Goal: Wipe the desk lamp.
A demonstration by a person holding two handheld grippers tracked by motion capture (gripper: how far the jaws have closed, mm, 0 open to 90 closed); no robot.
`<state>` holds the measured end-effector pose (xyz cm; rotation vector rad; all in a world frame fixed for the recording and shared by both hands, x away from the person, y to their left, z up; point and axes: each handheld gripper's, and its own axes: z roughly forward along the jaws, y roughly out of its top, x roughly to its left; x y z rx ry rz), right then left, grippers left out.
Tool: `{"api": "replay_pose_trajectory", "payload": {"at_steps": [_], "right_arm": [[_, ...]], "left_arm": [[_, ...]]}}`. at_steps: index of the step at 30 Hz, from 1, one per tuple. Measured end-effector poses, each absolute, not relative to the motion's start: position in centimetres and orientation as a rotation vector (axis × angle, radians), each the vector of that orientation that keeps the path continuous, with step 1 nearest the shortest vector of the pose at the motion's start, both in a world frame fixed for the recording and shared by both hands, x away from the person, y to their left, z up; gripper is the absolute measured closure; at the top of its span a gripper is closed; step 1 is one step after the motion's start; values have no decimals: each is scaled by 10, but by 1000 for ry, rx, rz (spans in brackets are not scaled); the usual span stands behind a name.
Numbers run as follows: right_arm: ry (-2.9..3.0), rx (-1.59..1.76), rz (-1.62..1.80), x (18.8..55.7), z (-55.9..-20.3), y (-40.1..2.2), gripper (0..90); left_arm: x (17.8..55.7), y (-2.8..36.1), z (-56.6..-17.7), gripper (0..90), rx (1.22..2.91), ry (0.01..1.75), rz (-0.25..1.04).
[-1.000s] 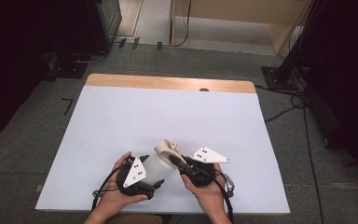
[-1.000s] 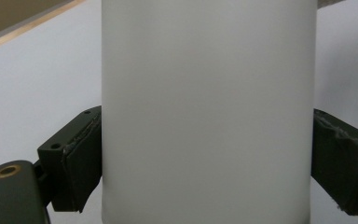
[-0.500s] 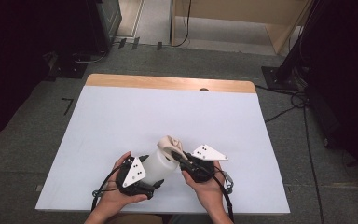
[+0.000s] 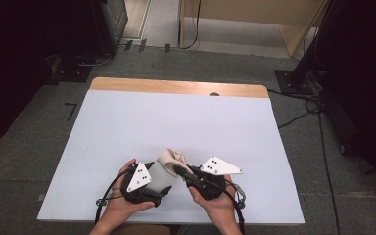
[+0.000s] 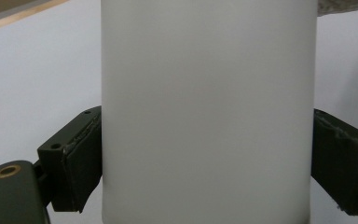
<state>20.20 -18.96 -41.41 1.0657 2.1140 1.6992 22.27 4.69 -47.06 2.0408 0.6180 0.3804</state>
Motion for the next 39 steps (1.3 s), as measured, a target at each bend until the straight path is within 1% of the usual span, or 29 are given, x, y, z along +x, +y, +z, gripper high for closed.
{"api": "replay_pose_trajectory", "payload": {"at_steps": [5, 10, 15, 20, 23, 26, 29, 33, 39], "right_arm": [[2102, 999, 1703, 197, -413, -185, 816], [2109, 1002, 1717, 198, -416, -190, 815], [2085, 1082, 1640, 206, -429, -200, 815], [2075, 1181, 1629, 215, -440, -207, 813], [2080, 1184, 1668, 216, -438, -205, 810], [2085, 1152, 1697, 214, -433, -200, 810], [2083, 1122, 1746, 209, -426, -196, 809], [2082, 1061, 1766, 204, -417, -193, 802], [2055, 1148, 1679, 213, -427, -202, 801]], "left_arm": [[224, 48, -470, 78, 2044, 629, 371], [225, 50, -471, 78, 2028, 647, 354], [227, 54, -472, 79, 2004, 656, 324], [225, 53, -473, 79, 2011, 619, 349], [219, 49, -473, 79, 2042, 540, 402], [214, 43, -473, 78, 2060, 505, 459], [214, 43, -473, 78, 2056, 516, 458], [214, 44, -473, 79, 2037, 516, 407], [210, 37, -474, 79, 2039, 489, 411]]}}
